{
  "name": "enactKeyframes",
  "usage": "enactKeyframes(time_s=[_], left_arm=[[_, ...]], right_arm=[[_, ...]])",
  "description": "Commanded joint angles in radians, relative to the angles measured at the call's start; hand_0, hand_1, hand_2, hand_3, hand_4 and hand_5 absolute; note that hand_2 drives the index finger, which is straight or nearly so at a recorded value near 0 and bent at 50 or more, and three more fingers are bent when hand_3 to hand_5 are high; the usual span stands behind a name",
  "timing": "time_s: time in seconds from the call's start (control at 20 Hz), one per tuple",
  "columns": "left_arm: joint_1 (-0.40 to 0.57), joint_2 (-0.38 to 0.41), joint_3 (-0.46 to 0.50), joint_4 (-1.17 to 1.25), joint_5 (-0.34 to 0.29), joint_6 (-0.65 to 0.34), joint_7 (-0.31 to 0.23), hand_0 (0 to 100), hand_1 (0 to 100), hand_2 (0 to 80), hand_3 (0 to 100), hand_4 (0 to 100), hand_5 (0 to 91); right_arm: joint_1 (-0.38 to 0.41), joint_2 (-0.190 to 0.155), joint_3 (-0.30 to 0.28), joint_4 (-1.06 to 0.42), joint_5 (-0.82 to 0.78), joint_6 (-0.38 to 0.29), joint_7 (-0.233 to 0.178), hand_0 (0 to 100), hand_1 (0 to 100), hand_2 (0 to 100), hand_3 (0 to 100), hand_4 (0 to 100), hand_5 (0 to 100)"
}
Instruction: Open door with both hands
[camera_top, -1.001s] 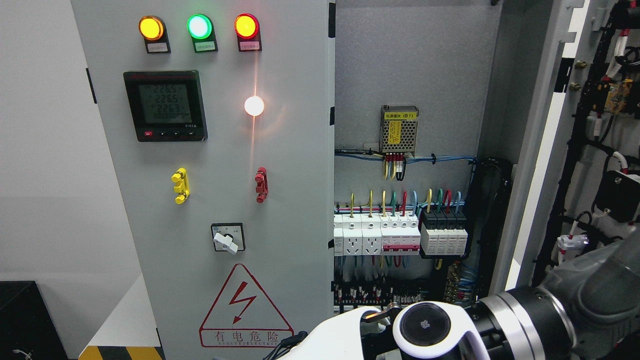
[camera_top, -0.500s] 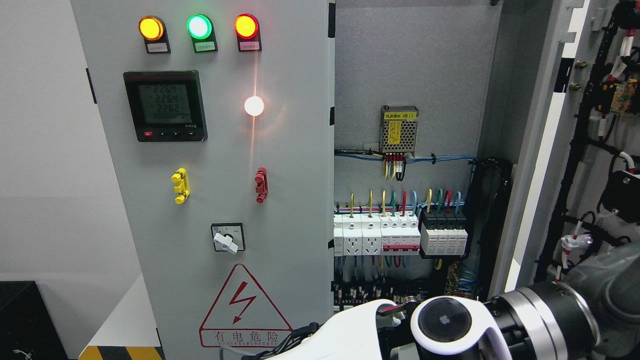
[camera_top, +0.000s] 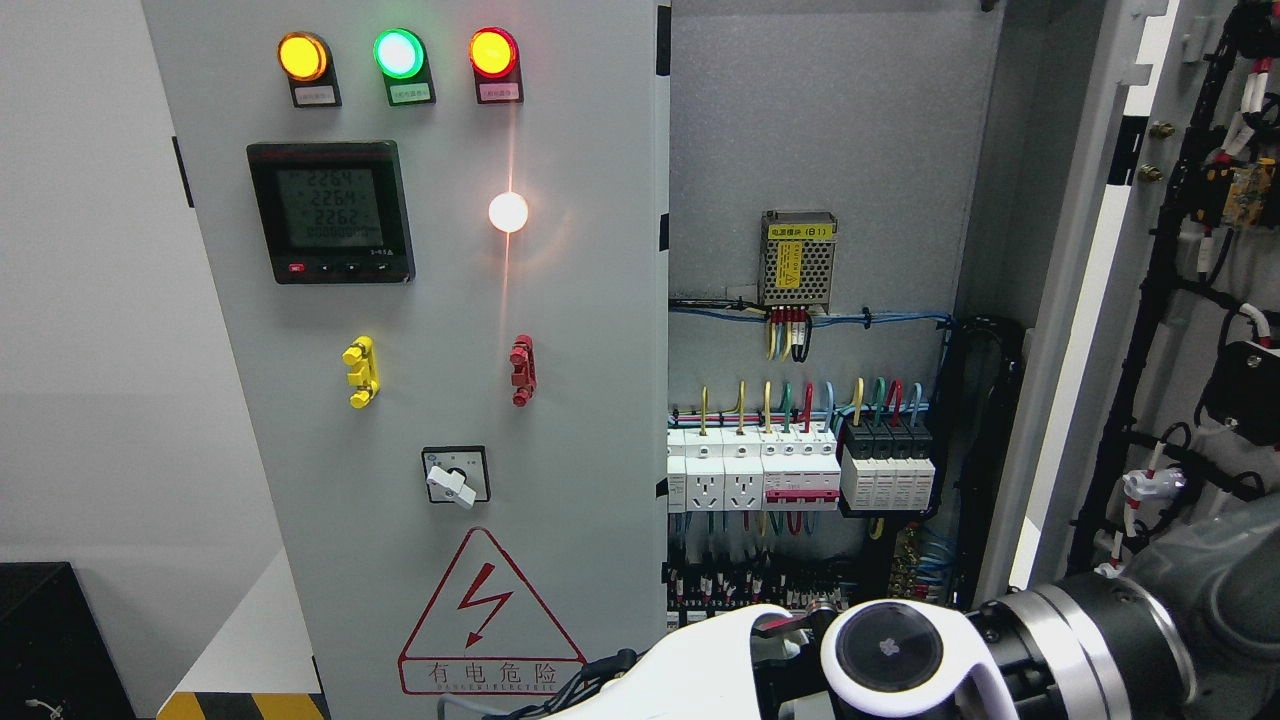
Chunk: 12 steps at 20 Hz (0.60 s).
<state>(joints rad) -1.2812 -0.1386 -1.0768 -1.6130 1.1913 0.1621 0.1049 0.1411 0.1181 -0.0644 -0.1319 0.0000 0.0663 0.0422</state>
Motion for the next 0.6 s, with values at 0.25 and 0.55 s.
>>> enactKeyframes(time_s=[0.25, 0.55], left_arm=[[0.092, 0.218, 0.133, -0.235, 0.004, 0.036, 0.007, 0, 0, 0.0, 0, 0, 0.0], [0.223, 0.443, 0.198, -0.416, 0.011, 0.037, 0.004, 0, 0, 0.0, 0, 0, 0.0]], right_arm=[[0.0, 0.0, 0.0, 0.0, 0.032, 0.0, -0.001, 19, 0, 0, 0, 0, 0], [0.0, 0.0, 0.0, 0.0, 0.032, 0.0, -0.001, 19, 0, 0, 0, 0, 0]])
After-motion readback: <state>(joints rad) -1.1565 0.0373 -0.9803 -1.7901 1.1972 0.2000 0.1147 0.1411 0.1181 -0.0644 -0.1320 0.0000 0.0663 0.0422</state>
